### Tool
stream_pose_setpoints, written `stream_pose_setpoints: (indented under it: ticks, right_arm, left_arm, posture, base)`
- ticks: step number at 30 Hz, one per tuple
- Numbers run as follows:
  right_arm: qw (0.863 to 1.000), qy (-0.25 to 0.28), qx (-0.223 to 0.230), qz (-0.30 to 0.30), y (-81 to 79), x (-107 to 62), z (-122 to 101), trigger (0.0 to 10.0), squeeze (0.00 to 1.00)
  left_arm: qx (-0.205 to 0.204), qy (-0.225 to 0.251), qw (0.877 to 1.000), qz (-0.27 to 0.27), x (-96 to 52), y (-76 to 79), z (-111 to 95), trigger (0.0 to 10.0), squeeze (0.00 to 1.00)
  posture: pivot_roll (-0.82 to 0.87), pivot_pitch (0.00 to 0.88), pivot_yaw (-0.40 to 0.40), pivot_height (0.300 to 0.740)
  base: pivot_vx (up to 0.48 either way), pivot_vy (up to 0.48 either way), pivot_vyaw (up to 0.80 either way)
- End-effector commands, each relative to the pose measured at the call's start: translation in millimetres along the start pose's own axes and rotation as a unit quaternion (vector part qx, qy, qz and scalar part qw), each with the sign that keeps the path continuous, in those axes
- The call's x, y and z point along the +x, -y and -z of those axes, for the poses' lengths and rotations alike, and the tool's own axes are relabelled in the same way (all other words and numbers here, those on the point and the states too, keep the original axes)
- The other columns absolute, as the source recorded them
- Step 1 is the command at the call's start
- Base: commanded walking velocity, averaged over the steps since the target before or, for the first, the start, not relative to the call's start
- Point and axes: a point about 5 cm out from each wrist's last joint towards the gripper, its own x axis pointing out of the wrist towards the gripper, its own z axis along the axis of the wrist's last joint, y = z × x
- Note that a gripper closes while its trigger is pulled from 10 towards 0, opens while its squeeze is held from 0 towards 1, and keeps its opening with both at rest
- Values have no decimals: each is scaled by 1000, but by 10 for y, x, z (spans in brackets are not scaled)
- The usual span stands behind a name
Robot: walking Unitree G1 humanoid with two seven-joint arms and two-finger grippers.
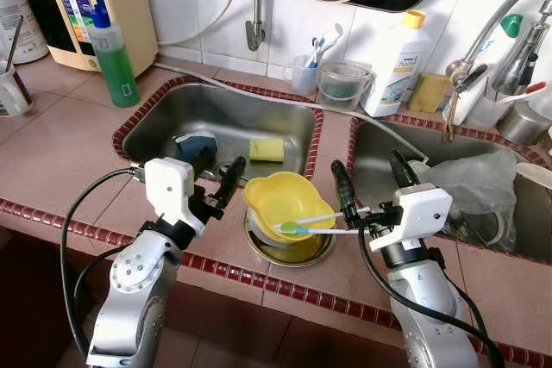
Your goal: Kitchen organization
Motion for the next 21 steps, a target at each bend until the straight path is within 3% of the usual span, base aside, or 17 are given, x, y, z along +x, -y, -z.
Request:
stream_pose_setpoints:
  ticks: [1,14,21]
  right_arm:
    - [1000,14,-6,3,20,12,-56,10000,0]
    - [1000,22,-6,2,23,49,-98,10000,0]
    - [1000,18,-6,0,14,38,-86,10000,0]
  left_arm:
    - [5,-2,1000,1,4,-4,10,10000,0]
    - [2,6,1000,0,2,5,-7,10000,0]
    - [-3,6,1000,-2,-10,4,-6,10000,0]
  posture:
    - [72,0,-34,740]
    - [76,0,-40,740]
    - [78,0,-43,740]
  base:
    - [0,0,0]
    - [0,0,0]
    - [0,-269,0]
